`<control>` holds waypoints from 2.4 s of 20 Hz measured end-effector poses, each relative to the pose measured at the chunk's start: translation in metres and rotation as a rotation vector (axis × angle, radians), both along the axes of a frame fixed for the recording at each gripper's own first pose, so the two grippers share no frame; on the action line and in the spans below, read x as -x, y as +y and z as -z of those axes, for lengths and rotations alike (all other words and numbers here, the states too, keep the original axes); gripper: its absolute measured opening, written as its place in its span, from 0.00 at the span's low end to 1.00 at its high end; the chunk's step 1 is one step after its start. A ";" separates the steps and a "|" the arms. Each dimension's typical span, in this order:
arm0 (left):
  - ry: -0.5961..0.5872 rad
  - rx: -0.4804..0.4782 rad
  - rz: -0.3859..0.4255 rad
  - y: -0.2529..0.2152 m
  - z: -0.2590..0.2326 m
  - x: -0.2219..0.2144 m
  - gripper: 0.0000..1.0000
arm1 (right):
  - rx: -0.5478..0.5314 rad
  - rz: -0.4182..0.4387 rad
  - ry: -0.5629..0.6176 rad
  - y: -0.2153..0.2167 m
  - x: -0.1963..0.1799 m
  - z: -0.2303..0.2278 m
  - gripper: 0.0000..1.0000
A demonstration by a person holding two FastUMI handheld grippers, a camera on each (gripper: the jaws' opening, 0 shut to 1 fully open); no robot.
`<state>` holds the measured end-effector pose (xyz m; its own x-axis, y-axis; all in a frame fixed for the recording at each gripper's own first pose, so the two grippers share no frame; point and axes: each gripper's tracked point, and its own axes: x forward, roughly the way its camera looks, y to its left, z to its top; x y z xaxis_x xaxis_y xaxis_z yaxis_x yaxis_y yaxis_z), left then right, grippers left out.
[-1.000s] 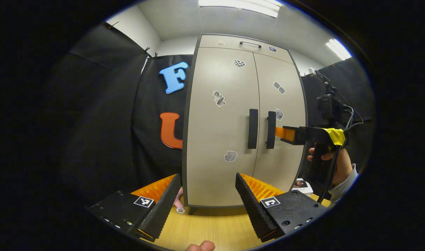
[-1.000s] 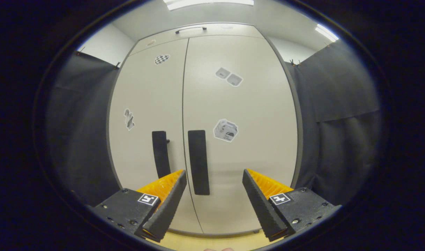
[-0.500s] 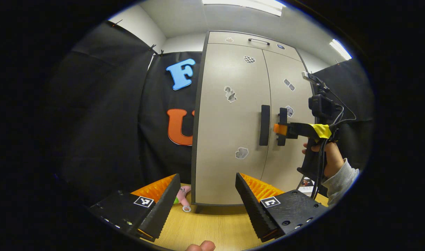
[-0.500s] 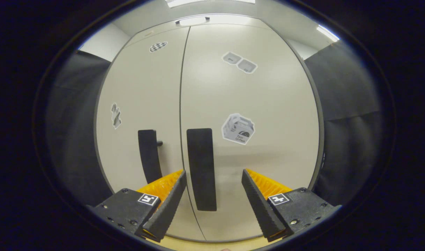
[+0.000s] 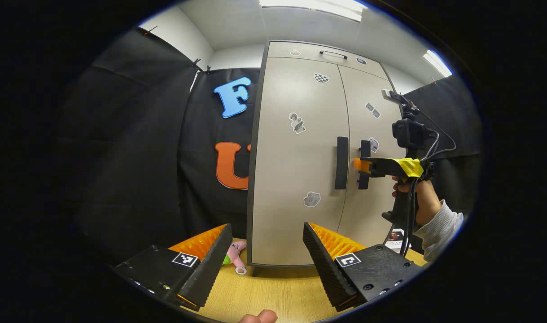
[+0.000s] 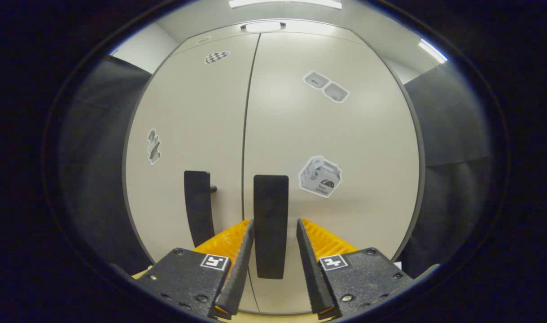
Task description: Open the right door of the double-door shoe cabinet with the right hand, and open the left door with the left hand.
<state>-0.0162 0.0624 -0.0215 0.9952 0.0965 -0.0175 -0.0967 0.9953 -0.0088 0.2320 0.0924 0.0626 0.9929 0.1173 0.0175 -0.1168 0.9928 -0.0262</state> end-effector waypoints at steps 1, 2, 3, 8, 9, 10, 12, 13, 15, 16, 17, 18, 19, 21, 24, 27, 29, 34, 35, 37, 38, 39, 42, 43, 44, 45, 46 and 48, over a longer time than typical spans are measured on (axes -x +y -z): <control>-0.001 -0.002 -0.001 0.001 0.000 0.000 0.95 | -0.015 -0.003 0.008 0.000 -0.001 0.003 0.54; -0.001 -0.003 -0.003 0.002 0.000 0.001 0.95 | -0.026 -0.001 -0.001 0.001 -0.001 0.001 0.38; -0.002 -0.002 -0.006 0.003 0.000 0.001 0.95 | -0.005 -0.001 0.007 -0.001 -0.001 0.002 0.37; 0.003 0.000 0.001 0.001 0.000 0.001 0.95 | 0.003 -0.004 0.012 0.000 -0.001 0.002 0.21; 0.004 -0.002 0.001 0.002 0.001 0.001 0.95 | 0.003 -0.006 0.016 -0.001 0.000 0.003 0.21; 0.004 -0.005 -0.001 0.003 0.001 0.001 0.95 | 0.004 -0.013 0.020 -0.001 0.003 0.002 0.21; 0.004 -0.005 -0.006 0.004 0.000 0.002 0.95 | -0.007 -0.035 0.026 -0.001 0.009 0.003 0.21; 0.005 -0.004 -0.008 0.004 0.001 0.003 0.95 | -0.009 -0.048 0.031 -0.002 0.016 0.004 0.20; 0.003 -0.008 -0.014 0.003 -0.001 0.007 0.95 | -0.009 -0.073 0.039 -0.007 0.032 0.004 0.21; 0.001 -0.009 -0.014 0.002 -0.002 0.008 0.95 | -0.008 -0.087 0.040 -0.012 0.042 0.002 0.21; -0.002 -0.011 -0.012 0.002 -0.004 0.009 0.95 | -0.011 -0.100 0.041 -0.015 0.051 0.003 0.21; -0.008 -0.014 -0.011 0.001 -0.006 0.008 0.95 | -0.008 -0.114 0.043 -0.018 0.060 0.003 0.21; -0.015 -0.017 -0.010 0.000 -0.007 0.009 0.95 | -0.002 -0.123 0.045 -0.024 0.069 0.004 0.21; -0.021 -0.022 -0.006 -0.003 -0.010 0.010 0.95 | 0.007 -0.136 0.050 -0.034 0.086 0.004 0.21; -0.025 -0.033 -0.001 -0.006 -0.013 0.012 0.95 | 0.020 -0.146 0.058 -0.047 0.104 0.004 0.21; -0.030 -0.037 0.005 -0.008 -0.015 0.014 0.95 | 0.012 -0.159 0.068 -0.059 0.119 0.004 0.21; -0.030 -0.037 0.004 -0.008 -0.015 0.013 0.95 | 0.012 -0.156 0.072 -0.071 0.131 0.004 0.20; -0.037 -0.031 0.012 -0.011 -0.017 0.012 0.95 | 0.001 -0.115 0.063 -0.104 0.157 0.003 0.20; -0.039 -0.032 0.017 -0.014 -0.017 0.010 0.95 | -0.007 -0.103 0.061 -0.112 0.161 0.003 0.20; -0.046 -0.032 0.032 -0.021 -0.021 0.007 0.95 | -0.011 -0.084 0.058 -0.124 0.167 0.002 0.20; -0.049 -0.031 0.039 -0.023 -0.021 0.006 0.95 | -0.010 -0.075 0.055 -0.129 0.170 0.002 0.20; -0.049 -0.029 0.047 -0.026 -0.020 0.004 0.95 | -0.003 -0.071 0.056 -0.133 0.171 0.002 0.20; -0.039 -0.028 0.068 -0.033 -0.016 0.002 0.95 | -0.003 -0.050 0.060 -0.143 0.176 0.001 0.20; -0.038 -0.028 0.071 -0.034 -0.016 0.000 0.95 | -0.001 -0.040 0.059 -0.148 0.177 0.002 0.20; -0.035 -0.025 0.074 -0.034 -0.014 0.000 0.95 | 0.000 -0.031 0.058 -0.152 0.179 0.001 0.20; -0.033 -0.020 0.078 -0.036 -0.013 -0.001 0.95 | -0.002 -0.021 0.058 -0.157 0.181 0.001 0.20; -0.032 -0.017 0.081 -0.038 -0.013 -0.001 0.95 | -0.002 -0.008 0.059 -0.164 0.182 0.001 0.19; -0.036 -0.017 0.082 -0.039 -0.014 -0.003 0.95 | 0.000 0.011 0.067 -0.175 0.188 0.002 0.19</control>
